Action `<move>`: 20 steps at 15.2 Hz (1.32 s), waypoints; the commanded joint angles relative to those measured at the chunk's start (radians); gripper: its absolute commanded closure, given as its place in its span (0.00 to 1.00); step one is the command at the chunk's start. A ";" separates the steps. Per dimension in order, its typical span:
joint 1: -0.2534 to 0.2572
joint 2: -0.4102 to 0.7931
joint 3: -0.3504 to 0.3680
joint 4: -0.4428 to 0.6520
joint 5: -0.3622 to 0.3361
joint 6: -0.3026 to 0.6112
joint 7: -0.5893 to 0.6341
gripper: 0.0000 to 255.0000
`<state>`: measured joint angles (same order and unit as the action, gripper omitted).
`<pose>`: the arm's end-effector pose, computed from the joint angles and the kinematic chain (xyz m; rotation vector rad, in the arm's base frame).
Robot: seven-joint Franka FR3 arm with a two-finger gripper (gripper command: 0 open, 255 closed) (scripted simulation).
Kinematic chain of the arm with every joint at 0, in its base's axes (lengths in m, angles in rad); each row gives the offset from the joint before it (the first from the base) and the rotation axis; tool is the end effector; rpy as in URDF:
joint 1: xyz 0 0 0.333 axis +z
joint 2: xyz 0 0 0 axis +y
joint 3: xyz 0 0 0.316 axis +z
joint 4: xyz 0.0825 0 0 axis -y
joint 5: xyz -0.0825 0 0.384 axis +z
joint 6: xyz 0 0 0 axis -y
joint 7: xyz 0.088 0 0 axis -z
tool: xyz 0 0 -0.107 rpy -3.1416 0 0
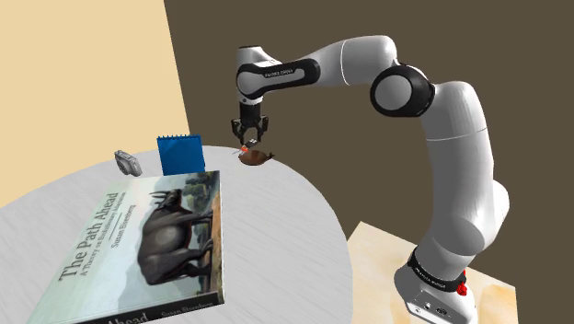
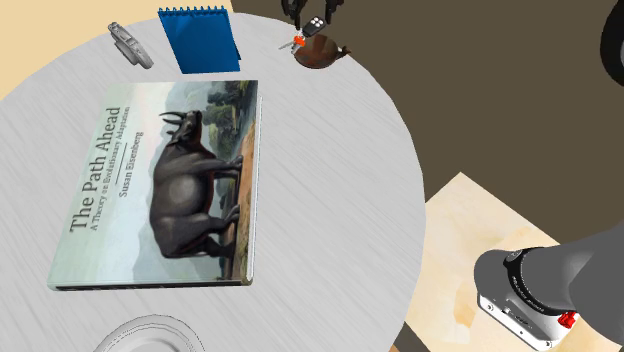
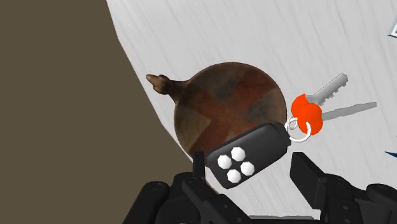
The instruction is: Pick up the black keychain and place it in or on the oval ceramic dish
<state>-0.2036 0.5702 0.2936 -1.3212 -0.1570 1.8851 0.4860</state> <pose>0.7169 0.0077 0.4163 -3.0695 0.6128 -0.0228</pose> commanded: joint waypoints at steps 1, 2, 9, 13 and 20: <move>-0.051 0.009 -0.026 -0.037 0.005 0.012 -0.023 1.00; -0.048 0.008 -0.030 -0.037 0.008 0.012 -0.024 1.00; -0.042 0.002 -0.036 -0.012 0.014 -0.017 -0.028 0.00; -0.038 -0.006 -0.031 0.070 0.017 -0.107 -0.032 0.00; 0.101 -0.018 -0.229 0.069 0.123 -0.101 -0.085 0.00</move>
